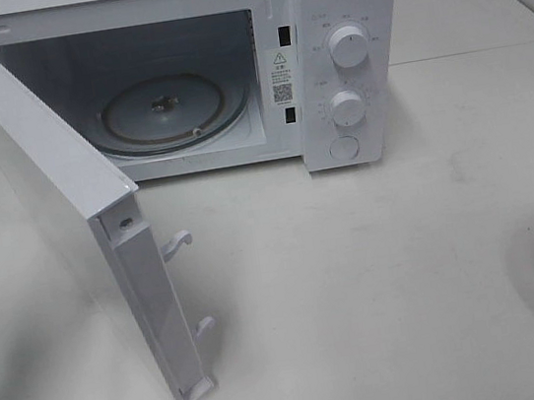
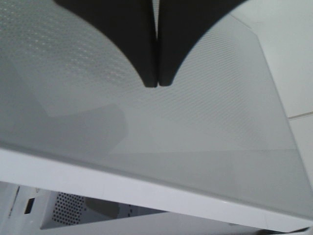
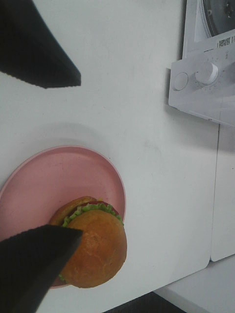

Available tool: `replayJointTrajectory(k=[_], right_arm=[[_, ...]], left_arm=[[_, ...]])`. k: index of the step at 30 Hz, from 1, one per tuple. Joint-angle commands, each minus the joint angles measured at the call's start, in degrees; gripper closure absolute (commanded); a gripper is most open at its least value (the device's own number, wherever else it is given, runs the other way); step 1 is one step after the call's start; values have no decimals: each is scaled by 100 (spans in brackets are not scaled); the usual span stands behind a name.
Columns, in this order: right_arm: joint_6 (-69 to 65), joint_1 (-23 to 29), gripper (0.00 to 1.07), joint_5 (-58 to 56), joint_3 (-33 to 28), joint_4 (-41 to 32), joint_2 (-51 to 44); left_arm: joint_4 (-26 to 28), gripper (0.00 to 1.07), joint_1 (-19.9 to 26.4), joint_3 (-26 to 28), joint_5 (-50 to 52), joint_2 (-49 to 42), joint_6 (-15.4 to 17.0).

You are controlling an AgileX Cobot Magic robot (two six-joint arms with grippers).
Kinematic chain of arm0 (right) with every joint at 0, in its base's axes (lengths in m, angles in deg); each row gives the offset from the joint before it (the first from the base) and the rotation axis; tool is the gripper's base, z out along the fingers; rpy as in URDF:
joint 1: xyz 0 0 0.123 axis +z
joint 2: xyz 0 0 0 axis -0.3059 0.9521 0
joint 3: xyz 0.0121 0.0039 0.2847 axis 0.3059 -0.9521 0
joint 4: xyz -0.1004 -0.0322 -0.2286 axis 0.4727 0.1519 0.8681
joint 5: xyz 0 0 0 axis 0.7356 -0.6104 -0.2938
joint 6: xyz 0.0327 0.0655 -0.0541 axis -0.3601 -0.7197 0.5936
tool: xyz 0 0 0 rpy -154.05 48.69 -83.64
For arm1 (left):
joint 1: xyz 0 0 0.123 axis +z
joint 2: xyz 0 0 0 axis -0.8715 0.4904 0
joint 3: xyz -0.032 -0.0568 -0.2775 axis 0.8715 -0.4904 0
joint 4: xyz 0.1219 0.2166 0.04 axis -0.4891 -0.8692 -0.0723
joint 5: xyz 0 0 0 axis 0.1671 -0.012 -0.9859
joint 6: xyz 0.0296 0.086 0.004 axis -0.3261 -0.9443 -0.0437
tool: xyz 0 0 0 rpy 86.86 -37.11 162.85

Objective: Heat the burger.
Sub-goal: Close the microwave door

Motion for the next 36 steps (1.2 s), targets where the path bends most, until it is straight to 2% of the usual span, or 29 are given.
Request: replayJointTrajectory(k=[1, 3, 7, 9, 10, 11, 12, 13, 15, 16, 18, 19, 20, 23, 25, 26, 27, 28, 30, 31, 32, 33, 34, 35, 36], right_arm=[[29, -23, 31, 63, -11, -6, -160], [29, -23, 31, 63, -11, -6, -160], [34, -23, 31, 63, -11, -6, -160], [34, -23, 31, 63, -11, -6, -160], [34, -23, 31, 63, -11, -6, -160], [34, -23, 31, 63, -11, -6, -160], [34, -23, 31, 63, -11, -6, -160], [34, -23, 31, 63, -11, -6, -160], [34, -23, 31, 63, -11, -6, -160], [34, -23, 31, 63, -11, -6, -160], [34, -23, 31, 63, -11, -6, -160], [29, -23, 31, 63, -11, -6, -160], [29, -23, 31, 63, -11, -6, -160], [29, -23, 31, 63, -11, -6, -160], [29, -23, 31, 63, -11, -6, -160], [29, -23, 31, 63, -11, -6, -160], [29, -23, 31, 63, -11, -6, -160], [29, -23, 31, 63, -11, -6, -160], [29, -23, 31, 63, -11, -6, -160], [29, -23, 31, 63, -11, -6, -160], [29, -23, 31, 63, -11, -6, -160], [29, -23, 31, 63, -11, -6, -160], [29, -23, 31, 63, -11, -6, -160], [29, -23, 31, 63, -11, -6, -160], [29, -23, 31, 63, -11, -6, -160]], left_arm=[[470, 107, -252, 40, 201, 138, -183], [882, 107, -544, 86, 327, 361, -327], [1140, 107, -877, 223, 344, 619, -390], [1513, 107, -1209, 372, 344, 848, -430], [1513, 107, -1209, 372, 344, 848, -430], [1874, 107, -1467, 498, 350, 1014, -607], [1874, 107, -1467, 498, 350, 1014, -607], [2309, 107, -1736, 630, 355, 1169, -900], [2492, 107, -1845, 705, 355, 1232, -1014], [2991, 107, -2108, 894, 344, 1404, -1272], [3203, 107, -2212, 974, 344, 1473, -1346], [3650, 107, -2441, 1175, 332, 1627, -1438], [3839, 107, -2532, 1295, 332, 1719, -1478], [4120, 107, -2699, 1541, 332, 1914, -1616], [4521, 107, -2922, 1891, 332, 2183, -1977], [4521, 107, -2922, 1891, 332, 2183, -1977], [4864, 107, -3088, 2120, 327, 2349, -2240], [4864, 107, -3088, 2120, 327, 2349, -2240], [5890, 107, -3403, 2659, 327, 2716, -2956], [5890, 107, -3403, 2659, 327, 2716, -2956], [6085, 107, -3461, 2767, 327, 2790, -3163], [6085, 107, -3461, 2767, 327, 2790, -3163], [6469, 107, -3564, 3008, 327, 2962, -3547], [6635, 107, -3610, 3146, 327, 3048, -3747], [6635, 107, -3610, 3146, 327, 3048, -3747]])
